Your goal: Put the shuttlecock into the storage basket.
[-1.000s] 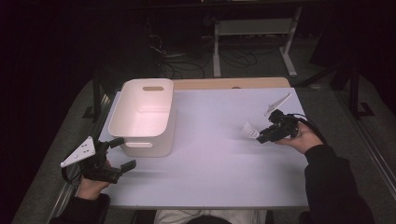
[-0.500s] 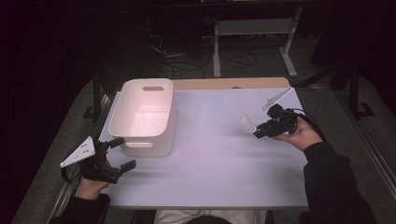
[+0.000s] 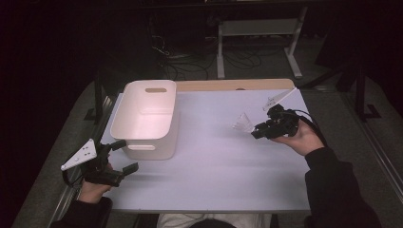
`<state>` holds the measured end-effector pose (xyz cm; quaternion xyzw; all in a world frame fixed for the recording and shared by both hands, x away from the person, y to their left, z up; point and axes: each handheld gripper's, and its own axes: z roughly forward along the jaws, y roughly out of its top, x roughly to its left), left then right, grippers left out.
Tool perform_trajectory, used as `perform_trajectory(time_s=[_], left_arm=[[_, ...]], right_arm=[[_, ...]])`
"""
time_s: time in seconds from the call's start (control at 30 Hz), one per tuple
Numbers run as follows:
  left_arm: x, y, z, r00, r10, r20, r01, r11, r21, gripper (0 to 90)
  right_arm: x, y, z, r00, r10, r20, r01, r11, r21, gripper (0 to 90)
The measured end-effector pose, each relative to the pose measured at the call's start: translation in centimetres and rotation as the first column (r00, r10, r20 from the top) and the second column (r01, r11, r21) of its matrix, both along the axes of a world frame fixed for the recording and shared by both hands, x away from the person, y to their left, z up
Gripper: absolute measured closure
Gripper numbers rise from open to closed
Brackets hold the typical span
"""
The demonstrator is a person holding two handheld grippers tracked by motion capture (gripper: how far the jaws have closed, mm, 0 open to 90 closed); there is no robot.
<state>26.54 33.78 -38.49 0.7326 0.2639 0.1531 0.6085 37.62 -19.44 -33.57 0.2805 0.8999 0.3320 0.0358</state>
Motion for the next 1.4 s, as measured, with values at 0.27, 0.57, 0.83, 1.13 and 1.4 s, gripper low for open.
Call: perform_trajectory(time_s=[0.27,0.57,0.83,1.13,1.4], left_arm=[[0.0,0.0,0.0,1.0000,-0.001,0.001,0.001,1.0000,-0.001,0.0],[0.0,0.0,0.0,1.0000,-0.002,0.001,0.002,1.0000,-0.002,0.0],[0.0,0.0,0.0,1.0000,-0.002,0.002,0.002,1.0000,-0.002,0.0],[0.0,0.0,0.0,1.0000,-0.002,0.002,0.002,1.0000,-0.002,0.0],[0.0,0.0,0.0,1.0000,-0.002,0.002,0.002,1.0000,-0.001,0.0]], right_arm=[[-0.2,2.8,0.9,0.9976,0.064,0.026,-0.064,0.9978,0.019,64.4],[0.0,4.7,1.4,0.9950,0.094,0.032,-0.095,0.9951,0.026,64.3],[0.3,5.5,1.8,0.9943,0.101,0.033,-0.102,0.9944,0.026,64.3],[0.6,5.9,2.3,0.9936,0.106,0.039,-0.107,0.9938,0.029,64.4],[1.1,6.4,3.0,0.9928,0.108,0.053,-0.109,0.9936,0.028,64.3]])
